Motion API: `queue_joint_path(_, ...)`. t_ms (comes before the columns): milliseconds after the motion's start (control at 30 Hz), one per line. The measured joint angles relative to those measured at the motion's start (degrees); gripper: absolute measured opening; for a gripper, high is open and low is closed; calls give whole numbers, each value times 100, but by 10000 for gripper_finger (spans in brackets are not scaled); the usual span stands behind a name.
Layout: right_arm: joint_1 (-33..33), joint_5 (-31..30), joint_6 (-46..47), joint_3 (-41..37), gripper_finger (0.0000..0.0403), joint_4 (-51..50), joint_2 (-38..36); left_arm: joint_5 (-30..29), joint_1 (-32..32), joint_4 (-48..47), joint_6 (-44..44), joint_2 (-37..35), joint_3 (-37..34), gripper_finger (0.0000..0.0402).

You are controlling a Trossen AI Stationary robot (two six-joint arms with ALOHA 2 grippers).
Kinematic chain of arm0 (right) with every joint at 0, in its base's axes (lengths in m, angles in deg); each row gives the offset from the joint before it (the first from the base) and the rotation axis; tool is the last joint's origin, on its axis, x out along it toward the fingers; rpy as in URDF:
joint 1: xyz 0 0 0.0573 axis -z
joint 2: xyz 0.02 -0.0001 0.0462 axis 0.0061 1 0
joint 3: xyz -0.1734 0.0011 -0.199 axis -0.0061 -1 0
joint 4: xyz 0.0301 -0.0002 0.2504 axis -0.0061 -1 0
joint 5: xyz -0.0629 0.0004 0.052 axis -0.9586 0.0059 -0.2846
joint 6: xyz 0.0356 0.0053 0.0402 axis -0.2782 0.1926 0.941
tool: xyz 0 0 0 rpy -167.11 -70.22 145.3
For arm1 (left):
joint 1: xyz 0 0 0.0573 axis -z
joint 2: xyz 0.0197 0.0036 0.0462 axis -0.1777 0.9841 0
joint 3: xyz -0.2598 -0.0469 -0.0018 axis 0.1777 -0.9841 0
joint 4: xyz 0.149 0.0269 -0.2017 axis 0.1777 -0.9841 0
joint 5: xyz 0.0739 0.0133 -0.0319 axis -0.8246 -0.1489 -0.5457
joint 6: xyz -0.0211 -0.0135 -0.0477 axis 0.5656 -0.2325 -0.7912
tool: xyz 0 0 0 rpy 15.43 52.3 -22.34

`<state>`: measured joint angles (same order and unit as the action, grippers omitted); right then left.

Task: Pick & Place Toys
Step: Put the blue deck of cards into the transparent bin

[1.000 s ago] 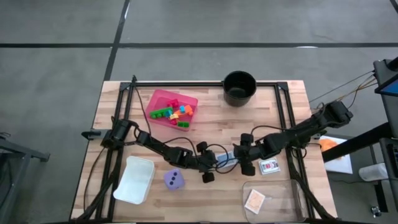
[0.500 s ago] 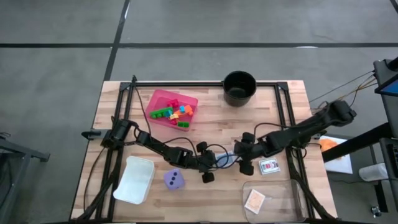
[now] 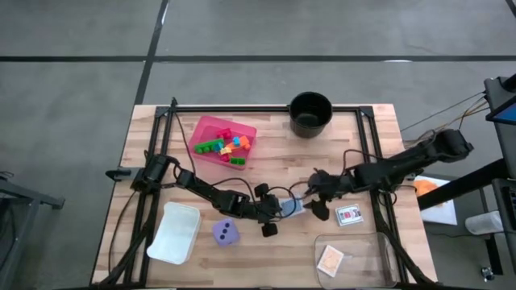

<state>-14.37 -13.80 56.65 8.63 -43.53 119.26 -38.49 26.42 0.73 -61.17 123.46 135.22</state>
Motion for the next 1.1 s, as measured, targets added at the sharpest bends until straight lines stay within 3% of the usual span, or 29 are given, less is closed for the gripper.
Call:
queue_joint_path(367,690,843,485,-550,284,506,-374,2,0,-1,0,0,-4,0)
queue_joint_path(767,731,1373,479,-497,284,1243,636,0,0,-21,24,-4,-16,0)
queue_joint_path(1100,747,1517,224,4,284,1312,1123,16,-4,22,34,-1,-11,0)
